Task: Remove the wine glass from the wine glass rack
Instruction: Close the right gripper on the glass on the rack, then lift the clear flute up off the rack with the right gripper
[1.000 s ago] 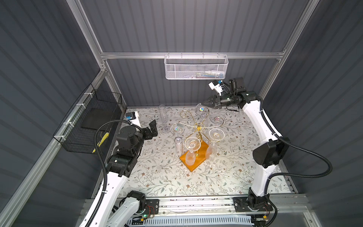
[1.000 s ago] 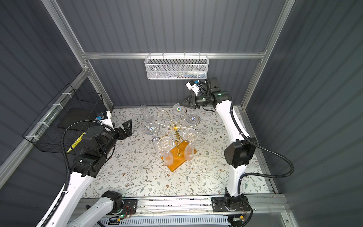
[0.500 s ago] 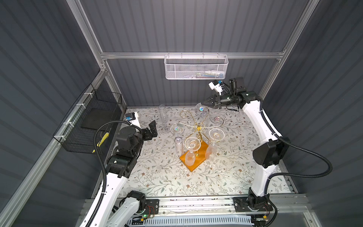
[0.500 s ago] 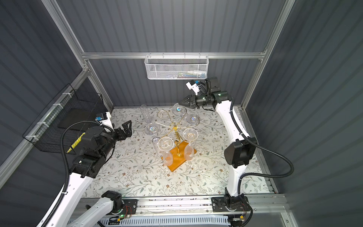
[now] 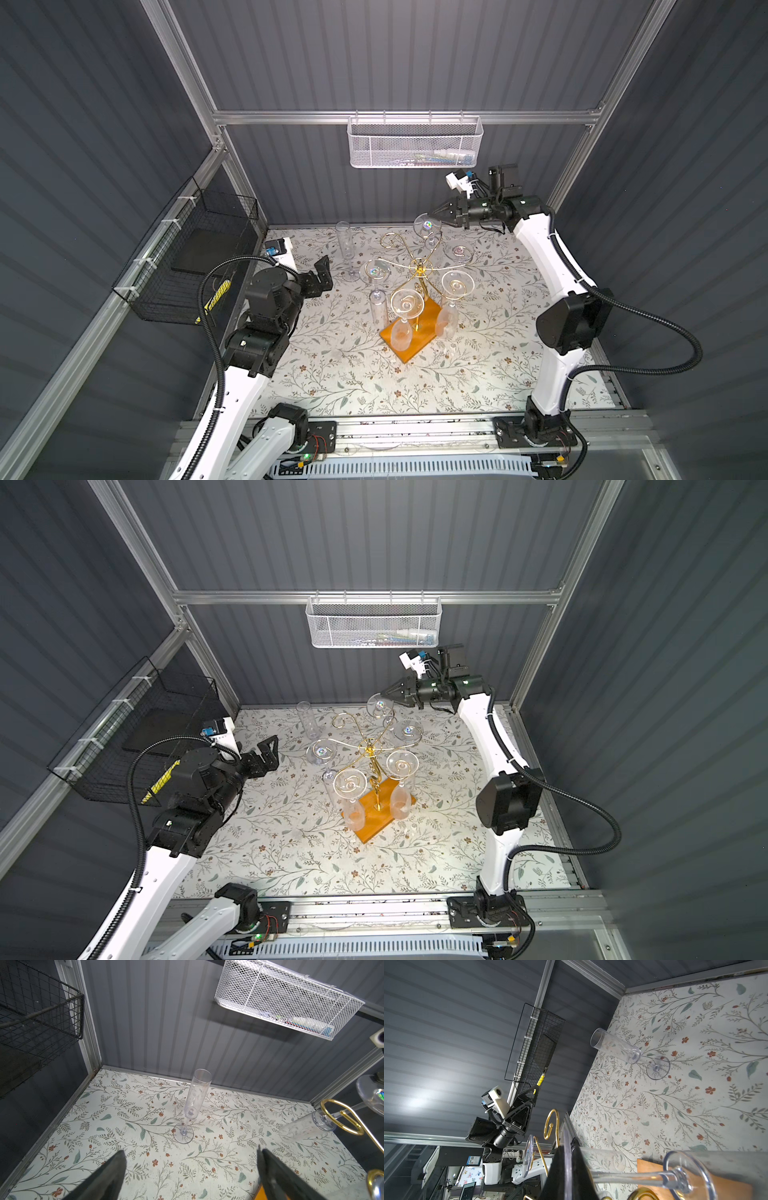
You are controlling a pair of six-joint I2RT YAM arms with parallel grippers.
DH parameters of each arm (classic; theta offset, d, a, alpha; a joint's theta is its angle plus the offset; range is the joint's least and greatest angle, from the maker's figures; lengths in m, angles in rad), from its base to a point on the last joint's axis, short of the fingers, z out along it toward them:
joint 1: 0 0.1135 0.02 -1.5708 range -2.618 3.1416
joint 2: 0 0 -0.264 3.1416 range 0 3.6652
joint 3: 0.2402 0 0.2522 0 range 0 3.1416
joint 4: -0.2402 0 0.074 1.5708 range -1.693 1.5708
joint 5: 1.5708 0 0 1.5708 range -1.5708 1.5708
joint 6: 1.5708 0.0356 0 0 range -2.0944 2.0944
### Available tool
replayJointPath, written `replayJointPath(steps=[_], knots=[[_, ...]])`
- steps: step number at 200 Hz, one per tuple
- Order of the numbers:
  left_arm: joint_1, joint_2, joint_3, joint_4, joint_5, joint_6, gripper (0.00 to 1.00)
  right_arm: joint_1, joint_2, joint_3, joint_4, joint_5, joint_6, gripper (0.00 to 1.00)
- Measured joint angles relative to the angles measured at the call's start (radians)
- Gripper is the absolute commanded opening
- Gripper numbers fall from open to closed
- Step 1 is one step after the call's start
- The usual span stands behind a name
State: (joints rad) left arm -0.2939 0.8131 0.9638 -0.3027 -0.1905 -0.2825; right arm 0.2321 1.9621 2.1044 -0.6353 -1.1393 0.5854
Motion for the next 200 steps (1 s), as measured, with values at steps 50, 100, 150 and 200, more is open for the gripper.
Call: replayJointPath(steps=[50, 100, 150, 200], knots=[[0.000, 0.000, 0.000, -0.012, 0.000, 0.000, 1.00, -0.016, -0.036, -0.064, 0.068, -0.015, 0.068, 0.00], [0.000, 0.000, 0.000, -0.012, 0.000, -0.003, 1.00, -0.024, -0.072, -0.106, 0.102, -0.017, 0.090, 0.00], [0.000, 0.000, 0.000, -0.012, 0.000, -0.003, 1.00, -0.036, -0.119, -0.174, 0.158, -0.021, 0.122, 0.00], [0.000, 0.000, 0.004, -0.012, 0.000, -0.008, 1.00, -0.042, -0.164, -0.256, 0.225, -0.029, 0.160, 0.00]])
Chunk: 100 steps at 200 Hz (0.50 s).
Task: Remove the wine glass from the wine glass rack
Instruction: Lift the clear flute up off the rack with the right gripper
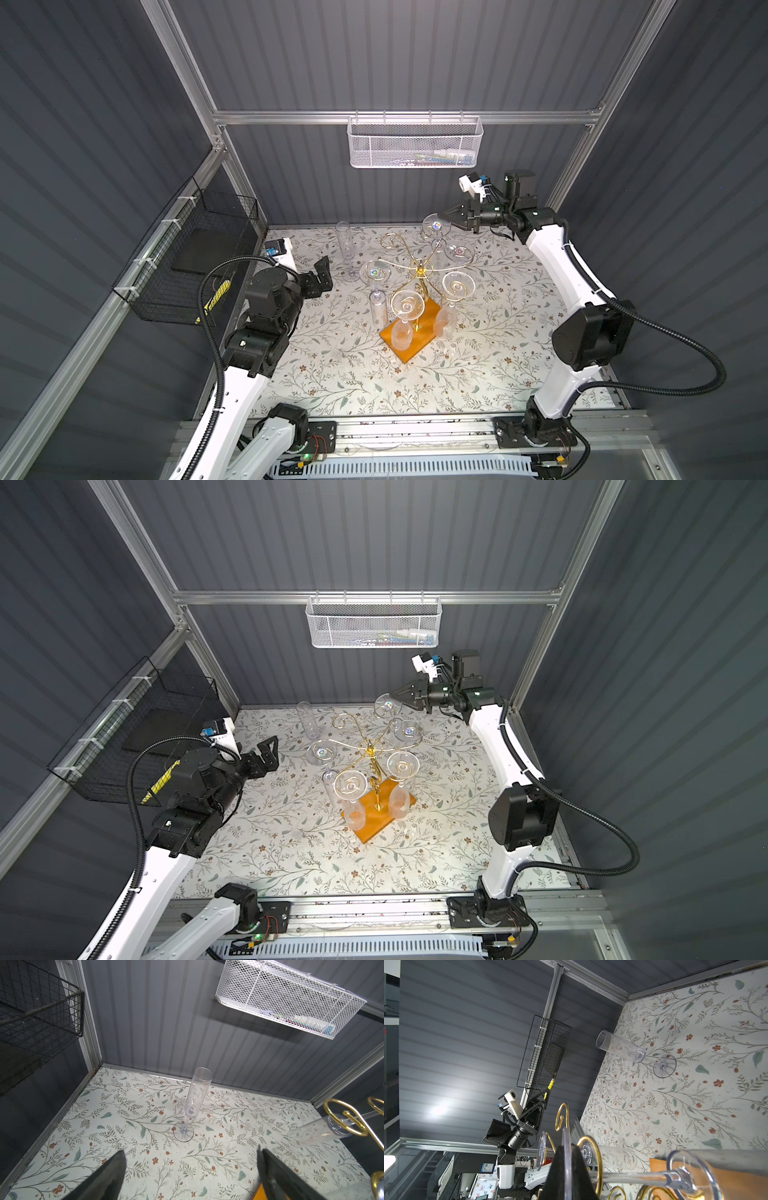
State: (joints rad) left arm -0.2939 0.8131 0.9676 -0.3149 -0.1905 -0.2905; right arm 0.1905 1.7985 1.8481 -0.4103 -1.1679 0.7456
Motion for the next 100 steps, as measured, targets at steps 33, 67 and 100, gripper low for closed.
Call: replayJointPath(steps=[33, 67, 100], knots=[[0.000, 0.000, 0.000, 0.000, 0.000, -0.003, 1.00, 0.002, -0.028, -0.033, 0.028, -0.009, 0.028, 0.00], [0.000, 0.000, 0.000, 0.000, 0.000, -0.007, 1.00, 0.015, -0.055, -0.042, 0.045, -0.012, 0.040, 0.00], [0.000, 0.003, 0.008, 0.000, 0.001, -0.010, 1.00, 0.042, -0.074, -0.045, 0.053, -0.013, 0.051, 0.00]])
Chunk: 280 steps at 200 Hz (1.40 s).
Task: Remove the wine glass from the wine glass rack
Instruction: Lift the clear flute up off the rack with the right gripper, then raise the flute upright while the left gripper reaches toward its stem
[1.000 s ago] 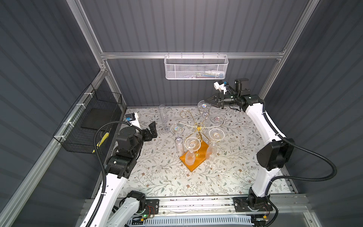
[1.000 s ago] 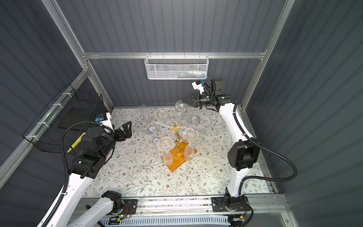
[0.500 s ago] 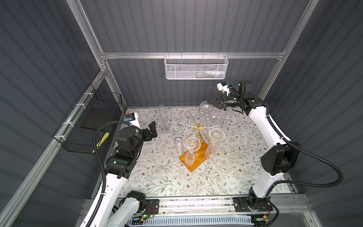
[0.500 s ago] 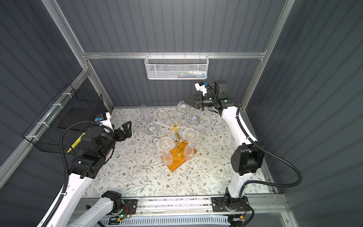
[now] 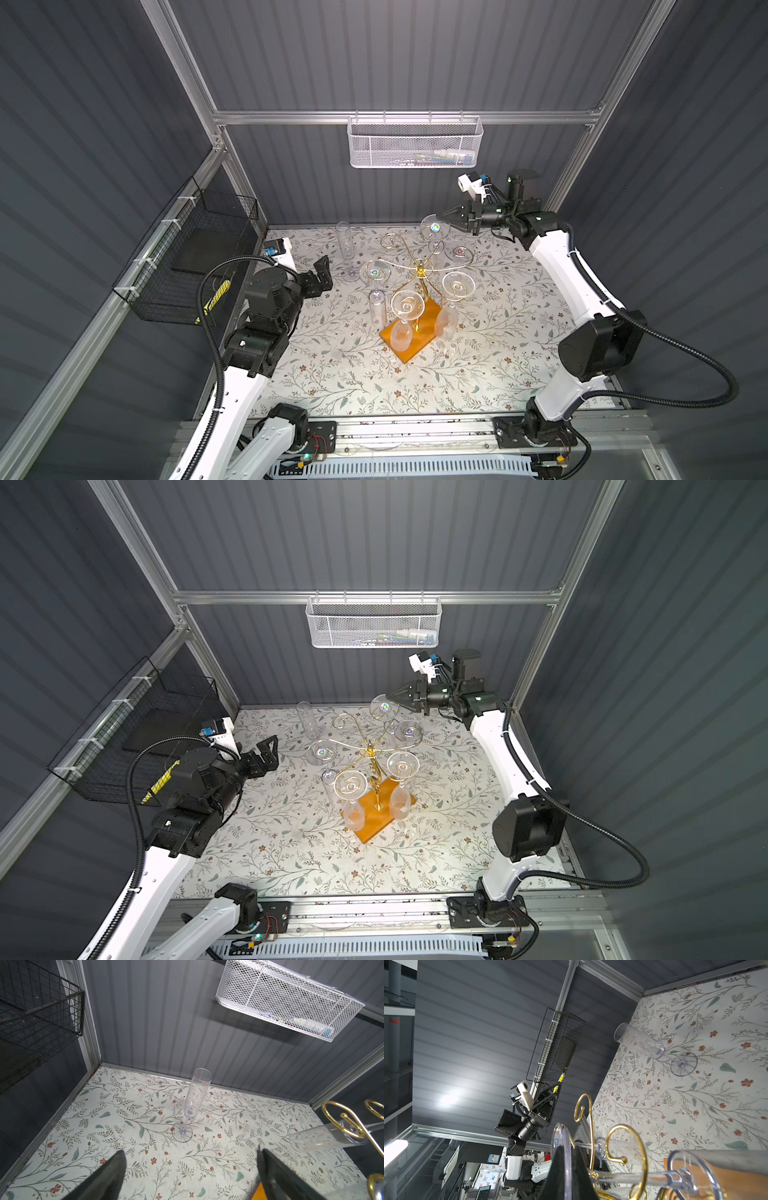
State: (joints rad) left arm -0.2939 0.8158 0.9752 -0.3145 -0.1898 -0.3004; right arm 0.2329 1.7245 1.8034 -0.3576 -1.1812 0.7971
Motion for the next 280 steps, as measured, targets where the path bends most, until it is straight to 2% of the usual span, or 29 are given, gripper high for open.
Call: replayJointPath(steps=[74, 114, 154, 210, 246, 280], knots=[[0.000, -0.019, 0.006, -0.001, 0.000, 0.000, 1.00, 0.069, 0.012, 0.018, 0.018, 0.003, 0.027, 0.00], [0.000, -0.052, 0.006, -0.001, 0.000, -0.012, 1.00, 0.095, 0.090, 0.134, 0.037, 0.013, 0.041, 0.00], [0.000, -0.056, 0.024, 0.000, 0.034, -0.086, 1.00, 0.102, 0.199, 0.286, 0.044, 0.034, 0.048, 0.00], [0.000, -0.013, 0.130, 0.007, 0.047, -0.332, 1.00, 0.091, 0.348, 0.586, 0.022, 0.078, 0.026, 0.00], [0.000, 0.048, 0.163, 0.068, 0.111, -0.515, 1.00, 0.072, 0.338, 0.605, 0.056, 0.102, -0.029, 0.00], [0.000, 0.134, 0.183, 0.131, 0.165, -0.708, 1.00, 0.061, 0.246, 0.549, 0.060, 0.149, -0.180, 0.00]])
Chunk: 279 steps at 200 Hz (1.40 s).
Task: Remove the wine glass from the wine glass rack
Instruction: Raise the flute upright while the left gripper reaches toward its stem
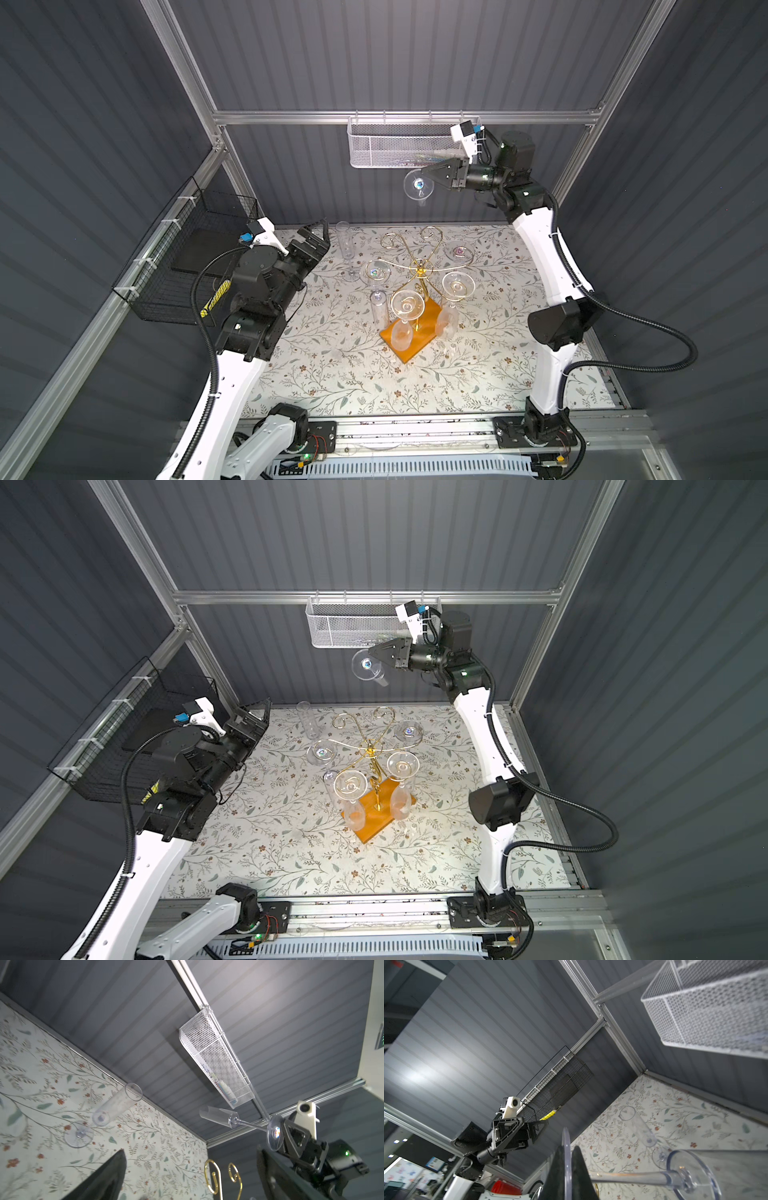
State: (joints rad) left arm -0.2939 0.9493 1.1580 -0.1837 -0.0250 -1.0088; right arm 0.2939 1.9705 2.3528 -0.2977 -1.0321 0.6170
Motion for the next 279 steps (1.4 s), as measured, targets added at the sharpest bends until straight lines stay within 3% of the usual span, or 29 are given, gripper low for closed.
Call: replayJointPath(steps=[60, 101, 173, 219, 279], knots=[[-0.003, 0.239, 0.032, 0.363, 0.265, -0.317, 1.00, 0.000, -0.369, -0.378, 0.217, 0.039, -0.214, 0.00], [-0.075, 0.409, 0.098, 0.563, 0.428, -0.462, 1.00, 0.000, -0.508, -0.606, 0.414, -0.020, -0.296, 0.00], [-0.200, 0.505, 0.351, 0.636, 0.596, -0.475, 0.98, 0.002, -0.602, -0.816, 0.675, -0.111, -0.355, 0.00], [-0.244, 0.558, 0.368, 0.648, 0.643, -0.479, 0.89, 0.013, -0.622, -0.853, 0.792, -0.134, -0.385, 0.00], [-0.304, 0.669, 0.394, 0.703, 0.717, -0.539, 0.72, 0.035, -0.628, -0.875, 0.806, -0.163, -0.478, 0.00]])
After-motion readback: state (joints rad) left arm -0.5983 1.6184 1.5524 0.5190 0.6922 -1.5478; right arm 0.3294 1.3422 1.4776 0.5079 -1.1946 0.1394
